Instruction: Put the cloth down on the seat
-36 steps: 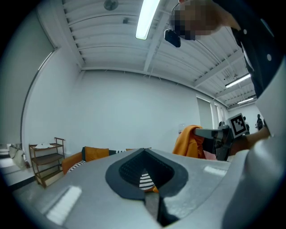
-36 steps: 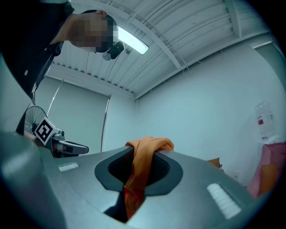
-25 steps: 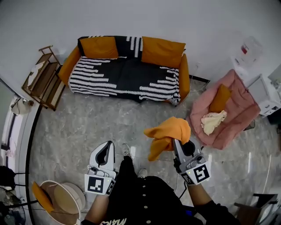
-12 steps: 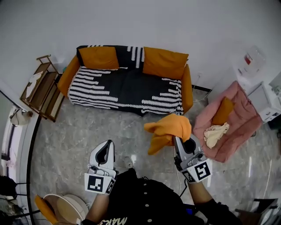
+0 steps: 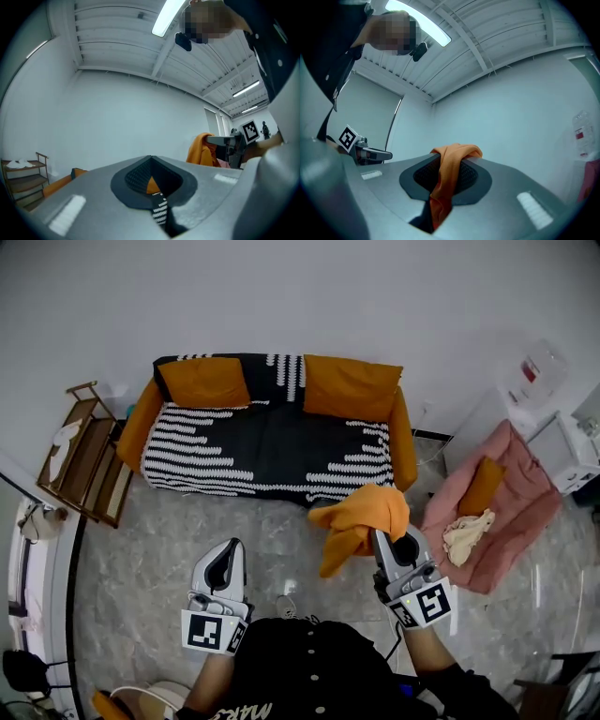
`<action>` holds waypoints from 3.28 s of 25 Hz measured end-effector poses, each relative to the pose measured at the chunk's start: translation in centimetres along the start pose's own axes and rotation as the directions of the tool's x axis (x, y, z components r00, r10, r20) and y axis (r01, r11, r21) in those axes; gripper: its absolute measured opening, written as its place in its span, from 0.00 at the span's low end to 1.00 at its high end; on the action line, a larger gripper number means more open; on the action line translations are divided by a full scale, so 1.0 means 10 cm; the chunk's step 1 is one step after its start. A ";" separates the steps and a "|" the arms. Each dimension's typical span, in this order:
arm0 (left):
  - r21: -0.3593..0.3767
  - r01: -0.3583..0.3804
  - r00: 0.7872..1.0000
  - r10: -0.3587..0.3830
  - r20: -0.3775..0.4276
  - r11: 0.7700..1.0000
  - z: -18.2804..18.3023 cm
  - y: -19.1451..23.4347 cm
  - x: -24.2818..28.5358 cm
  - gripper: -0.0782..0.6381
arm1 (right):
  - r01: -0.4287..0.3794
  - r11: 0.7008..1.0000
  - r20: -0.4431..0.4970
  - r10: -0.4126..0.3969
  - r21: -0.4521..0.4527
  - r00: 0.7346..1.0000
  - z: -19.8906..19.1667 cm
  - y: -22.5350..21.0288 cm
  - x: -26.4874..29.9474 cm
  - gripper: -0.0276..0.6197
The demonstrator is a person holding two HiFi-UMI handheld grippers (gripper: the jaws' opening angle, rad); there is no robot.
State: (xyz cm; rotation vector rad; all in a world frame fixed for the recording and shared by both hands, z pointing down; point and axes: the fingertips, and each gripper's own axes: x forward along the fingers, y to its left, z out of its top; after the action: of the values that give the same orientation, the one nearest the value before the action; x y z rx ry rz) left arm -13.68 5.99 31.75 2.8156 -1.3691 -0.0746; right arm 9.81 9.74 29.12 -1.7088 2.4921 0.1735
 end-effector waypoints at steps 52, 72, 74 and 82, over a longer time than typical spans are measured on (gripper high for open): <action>-0.004 -0.040 0.997 0.040 -0.062 0.999 -0.17 1.66 3.19 0.11 | -0.060 0.998 -0.021 0.060 0.028 0.998 -0.69 -1.82 3.17 0.16; -0.014 -0.071 0.989 0.068 -0.132 0.997 -0.44 2.05 3.81 0.11 | -0.086 0.992 -0.080 0.094 0.094 0.992 -1.15 -2.12 3.84 0.16; -0.018 -0.065 0.990 0.062 -0.123 0.998 -0.44 2.15 3.90 0.11 | -0.090 0.992 -0.080 0.096 0.084 0.992 -1.16 -2.12 3.97 0.16; -0.021 -0.055 0.991 0.052 -0.121 0.998 -0.44 2.57 4.20 0.11 | -0.106 0.993 -0.092 0.111 0.055 0.990 -1.22 -2.13 4.52 0.16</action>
State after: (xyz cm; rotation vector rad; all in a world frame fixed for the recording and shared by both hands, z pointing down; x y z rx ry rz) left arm -7.75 -43.01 35.32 2.7119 -1.4052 0.0773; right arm 13.13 -41.42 33.35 -1.5999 2.6357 0.0398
